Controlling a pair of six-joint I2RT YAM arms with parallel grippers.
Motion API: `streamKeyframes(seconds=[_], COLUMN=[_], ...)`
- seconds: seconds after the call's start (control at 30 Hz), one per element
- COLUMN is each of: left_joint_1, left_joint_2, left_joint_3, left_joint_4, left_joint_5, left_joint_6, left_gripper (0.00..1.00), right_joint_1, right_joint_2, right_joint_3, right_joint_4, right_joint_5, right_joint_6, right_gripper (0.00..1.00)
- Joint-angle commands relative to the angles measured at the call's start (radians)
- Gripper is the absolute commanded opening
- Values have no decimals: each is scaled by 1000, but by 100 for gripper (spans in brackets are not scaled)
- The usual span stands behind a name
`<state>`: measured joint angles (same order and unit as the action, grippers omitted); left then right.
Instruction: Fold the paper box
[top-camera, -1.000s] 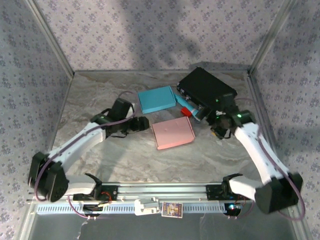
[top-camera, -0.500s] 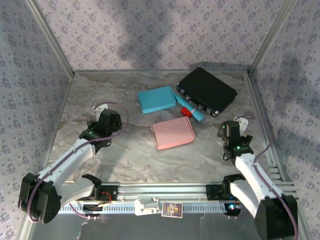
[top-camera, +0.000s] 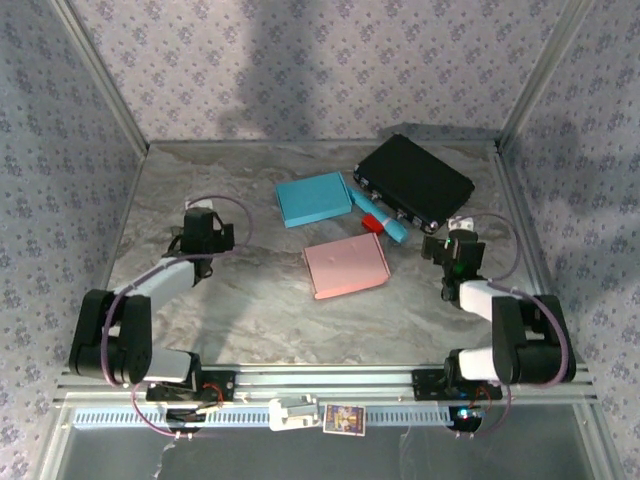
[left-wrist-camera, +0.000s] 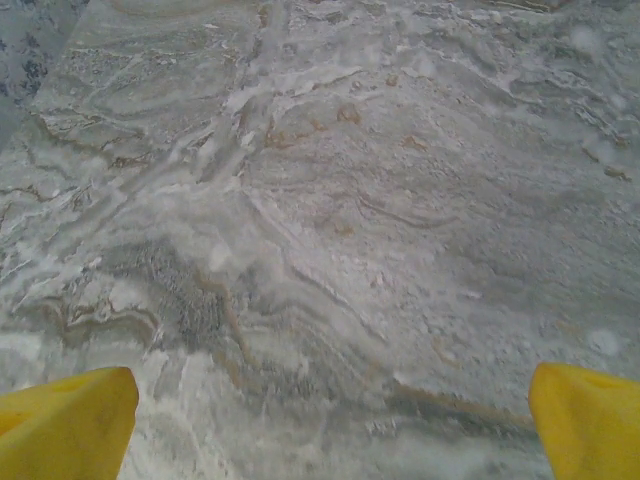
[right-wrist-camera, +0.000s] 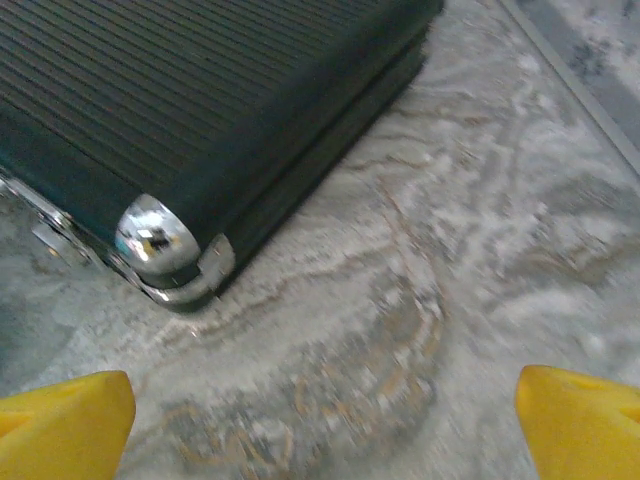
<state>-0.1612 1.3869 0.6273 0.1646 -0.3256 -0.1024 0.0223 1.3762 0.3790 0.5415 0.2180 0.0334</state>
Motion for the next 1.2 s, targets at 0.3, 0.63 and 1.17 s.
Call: streamKeyframes(seconds=[0.3,0.63,1.17], left_joint_1=[46,96,184], left_joint_2=[17,-29,148], left_joint_3=[-109,-172,-220], left_joint_4=[272,367,659], left_joint_5=[118,203,244], left_joint_6=[67,50,51], left_gripper=[100,100,100], right_joint_1=[-25,-22,-21], right_joint_2=[143,141,143], right_joint_3=[-4,-5,-3], right_joint_4=[294,294,293], right_joint_5=[-13,-8,-7], right_joint_6=[-32,-31,-33], right_gripper=[99,99,99])
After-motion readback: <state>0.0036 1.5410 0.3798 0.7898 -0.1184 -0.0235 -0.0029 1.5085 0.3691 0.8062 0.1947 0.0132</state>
